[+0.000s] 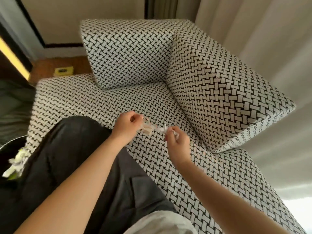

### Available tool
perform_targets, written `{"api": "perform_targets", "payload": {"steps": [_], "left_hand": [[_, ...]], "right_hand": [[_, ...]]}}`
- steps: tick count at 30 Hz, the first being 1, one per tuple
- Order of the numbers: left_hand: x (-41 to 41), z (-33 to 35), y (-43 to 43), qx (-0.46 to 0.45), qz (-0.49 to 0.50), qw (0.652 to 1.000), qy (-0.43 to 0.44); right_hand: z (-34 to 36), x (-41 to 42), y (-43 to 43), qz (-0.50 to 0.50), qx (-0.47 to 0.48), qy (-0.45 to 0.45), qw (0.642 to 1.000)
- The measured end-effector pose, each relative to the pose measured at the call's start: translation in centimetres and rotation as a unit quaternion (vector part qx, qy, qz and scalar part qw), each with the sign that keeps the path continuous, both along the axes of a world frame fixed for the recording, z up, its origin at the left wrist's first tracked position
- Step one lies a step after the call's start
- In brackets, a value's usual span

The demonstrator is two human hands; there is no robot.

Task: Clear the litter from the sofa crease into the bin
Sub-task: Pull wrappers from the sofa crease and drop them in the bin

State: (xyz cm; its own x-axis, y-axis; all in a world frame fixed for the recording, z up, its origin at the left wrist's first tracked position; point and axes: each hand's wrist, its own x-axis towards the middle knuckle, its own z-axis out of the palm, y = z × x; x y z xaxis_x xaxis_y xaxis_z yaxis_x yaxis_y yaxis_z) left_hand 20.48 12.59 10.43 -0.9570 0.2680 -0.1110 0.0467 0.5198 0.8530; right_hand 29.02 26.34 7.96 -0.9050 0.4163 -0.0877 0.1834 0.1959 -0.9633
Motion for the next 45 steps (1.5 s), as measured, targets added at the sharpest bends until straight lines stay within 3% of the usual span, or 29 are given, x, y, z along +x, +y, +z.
{"api": "perform_targets", "payload": {"steps": [6,10,14,21,28,36,39,45], "left_hand": [[-2.7,4.4,-8.1,0.032,0.109,0.992,0.050],[-4.0,4.9,-15.9,0.038,0.206,0.976,0.054],[-4.5,4.1,-22.9,0.043,0.279,0.959,0.005],[-4.7,0.6,-34.0,0.105,0.428,0.894,-0.075],[-5.3,-5.8,-42.7,0.114,0.546,0.822,-0.114],[-8.2,-11.4,-45.9,0.137,0.623,0.752,-0.168],[-9.7,-12.8,-46.5,0.115,0.633,0.746,-0.173],[-10.8,-14.3,-46.8,0.071,0.593,0.776,-0.200]], "right_hand": [[4.6,-6.0,-6.1,0.094,0.002,0.014,0.996],[6.8,-9.6,-11.6,0.173,0.070,0.029,0.982],[8.2,-13.0,-17.8,0.245,0.147,0.046,0.957],[6.3,-17.1,-29.8,0.367,0.185,-0.016,0.912],[0.4,-21.3,-39.0,0.397,0.191,-0.101,0.892],[-5.7,-24.3,-46.9,0.381,0.199,-0.194,0.882],[-7.5,-25.2,-48.4,0.393,0.207,-0.221,0.868],[-8.5,-26.0,-49.1,0.418,0.157,-0.295,0.845]]}}
